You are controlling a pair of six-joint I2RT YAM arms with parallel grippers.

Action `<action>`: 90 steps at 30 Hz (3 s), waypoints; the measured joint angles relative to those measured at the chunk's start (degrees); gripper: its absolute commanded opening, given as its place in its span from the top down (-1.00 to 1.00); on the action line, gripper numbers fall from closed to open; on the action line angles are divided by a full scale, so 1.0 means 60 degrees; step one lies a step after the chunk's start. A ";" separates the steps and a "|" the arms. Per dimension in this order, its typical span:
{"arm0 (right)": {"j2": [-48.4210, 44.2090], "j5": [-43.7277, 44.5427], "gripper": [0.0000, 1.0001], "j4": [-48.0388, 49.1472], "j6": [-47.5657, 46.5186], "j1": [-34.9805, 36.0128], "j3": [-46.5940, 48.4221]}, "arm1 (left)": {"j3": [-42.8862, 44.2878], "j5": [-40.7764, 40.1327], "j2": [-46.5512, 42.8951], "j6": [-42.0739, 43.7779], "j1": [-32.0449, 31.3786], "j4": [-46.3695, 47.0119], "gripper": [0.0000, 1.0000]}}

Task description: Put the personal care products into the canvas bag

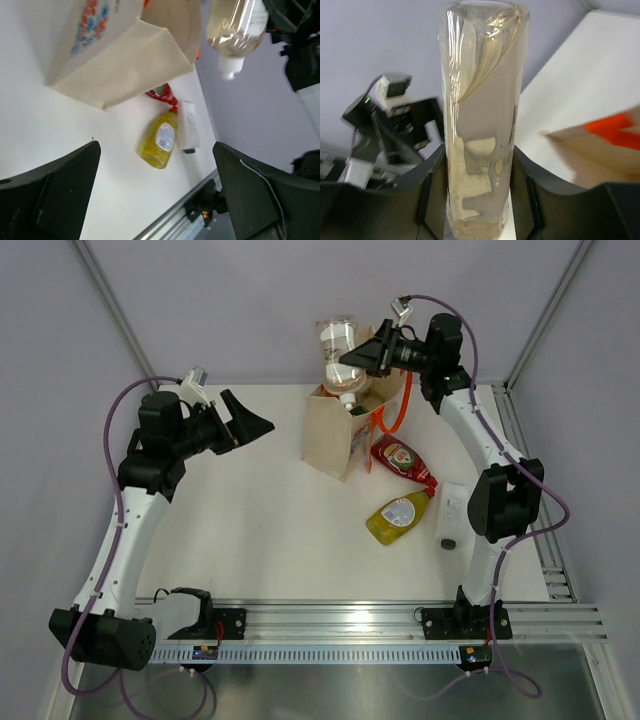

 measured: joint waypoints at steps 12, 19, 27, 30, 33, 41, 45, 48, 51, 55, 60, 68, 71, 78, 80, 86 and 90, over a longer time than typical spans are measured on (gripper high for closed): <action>0.0765 0.5016 0.98 -0.6029 -0.3687 -0.1093 0.2255 | -0.0484 -0.2499 -0.2215 0.1249 0.0590 -0.1428 -0.98; 0.1581 0.5850 -0.45 -0.7202 -0.5249 -0.0357 0.2277 | -0.1861 -0.2320 -0.2361 0.0834 0.0696 -0.0987 -0.98; 0.1319 0.5799 -0.99 -0.7238 -0.7490 -0.0098 0.3359 | -0.2116 -0.1545 -0.2109 0.1053 0.0353 -0.0503 -0.97; 0.0718 0.5289 -0.99 -0.7384 -0.8513 -0.0233 0.3442 | -0.2116 -0.1515 -0.1810 0.1366 -0.0244 -0.0503 -0.98; -0.0226 0.4561 -0.99 -0.7723 -0.9646 -0.0499 0.3202 | -0.2167 -0.1508 -0.1490 0.1632 -0.0772 -0.0484 -0.98; -0.2900 0.3005 -0.99 -0.9617 -1.2265 -0.2269 0.0331 | -0.3421 -0.1698 -0.1464 0.1931 -0.1614 -0.0084 -0.98; -0.2659 0.4058 -0.99 -1.0444 -1.3202 -0.2408 -0.1603 | -0.4244 -0.1690 -0.1450 0.1851 -0.1803 0.0193 -0.97; -0.2007 0.5169 -0.99 -1.0648 -1.3741 -0.2302 -0.2481 | -0.4546 -0.1690 -0.1435 0.1763 -0.1840 0.0390 -0.97; -0.1257 0.5916 -0.99 -1.0743 -1.4360 -0.2244 -0.2739 | -0.4550 -0.1690 -0.1355 0.1708 -0.1847 0.0630 -0.98; -0.0703 0.6641 -0.99 -1.0473 -1.4801 -0.1923 -0.2732 | -0.4550 -0.1690 -0.1242 0.1701 -0.1854 0.0801 -0.98; 0.0470 0.7697 -0.99 -1.0065 -1.4699 -0.1067 -0.1909 | -0.4605 -0.1698 -0.1290 0.1545 -0.1869 0.0929 -0.98; 0.1497 0.7810 -0.99 -1.0010 -1.4433 -0.0885 -0.1552 | -0.5424 -0.1854 -0.2189 0.1122 -0.1902 0.1005 -0.98; 0.1996 0.7865 -0.99 -1.0255 -1.4422 -0.0831 -0.0925 | -0.5508 -0.1858 -0.2204 0.0980 -0.1902 0.1009 -0.98; 0.2907 0.8302 -0.90 -1.0615 -1.4433 -0.0470 0.0528 | -0.5450 -0.1865 -0.2029 0.0943 -0.1905 0.1031 -0.98; 0.2951 0.8572 -0.99 -1.0630 -1.4440 -0.0339 0.0576 | -0.5413 -0.1865 -0.1956 0.0943 -0.1909 0.1049 -0.98; 0.2769 0.9041 -0.99 -1.0542 -1.4586 -0.0051 0.0076 | -0.5413 -0.1865 -0.1938 0.0903 -0.1912 0.1220 -0.97; 0.2714 0.9147 -0.99 -1.0958 -1.4706 0.0011 -0.0076 | -0.5413 -0.1858 -0.1905 0.0845 -0.1912 0.1290 -0.98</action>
